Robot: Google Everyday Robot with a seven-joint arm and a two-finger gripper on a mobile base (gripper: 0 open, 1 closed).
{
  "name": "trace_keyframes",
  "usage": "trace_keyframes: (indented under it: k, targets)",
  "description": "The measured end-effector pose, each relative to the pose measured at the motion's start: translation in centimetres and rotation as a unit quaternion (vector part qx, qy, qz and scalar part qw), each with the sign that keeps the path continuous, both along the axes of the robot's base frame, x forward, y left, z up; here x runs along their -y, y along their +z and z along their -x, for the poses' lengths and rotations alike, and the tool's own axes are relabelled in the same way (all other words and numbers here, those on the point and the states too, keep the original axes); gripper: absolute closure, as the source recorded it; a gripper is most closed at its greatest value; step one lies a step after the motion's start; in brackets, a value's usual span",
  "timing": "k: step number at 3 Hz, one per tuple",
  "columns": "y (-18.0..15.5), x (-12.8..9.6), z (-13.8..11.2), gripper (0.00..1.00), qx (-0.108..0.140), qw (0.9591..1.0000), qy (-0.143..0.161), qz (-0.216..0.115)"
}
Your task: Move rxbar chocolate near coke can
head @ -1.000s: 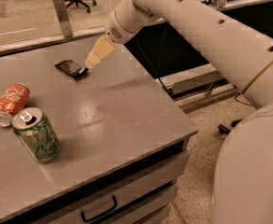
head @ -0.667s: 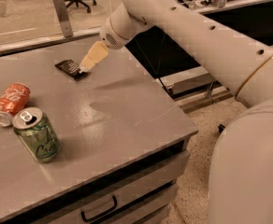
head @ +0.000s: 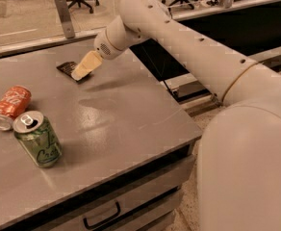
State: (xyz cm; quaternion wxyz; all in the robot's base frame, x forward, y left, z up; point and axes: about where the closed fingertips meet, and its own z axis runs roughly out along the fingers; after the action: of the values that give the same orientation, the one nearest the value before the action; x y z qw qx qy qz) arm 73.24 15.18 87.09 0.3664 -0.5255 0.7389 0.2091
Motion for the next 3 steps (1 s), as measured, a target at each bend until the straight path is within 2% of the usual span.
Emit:
trace_keyframes:
  k: [1, 2, 3]
  targets:
    - [-1.5, -0.9, -0.7, 0.00, -0.005, 0.9999, 0.012, 0.000]
    - [-2.5, -1.6, -1.0, 0.07, -0.005, 0.9998, 0.021, 0.004]
    - [-3.5, -2.0, -1.0, 0.20, -0.009, 0.9995, 0.029, 0.009]
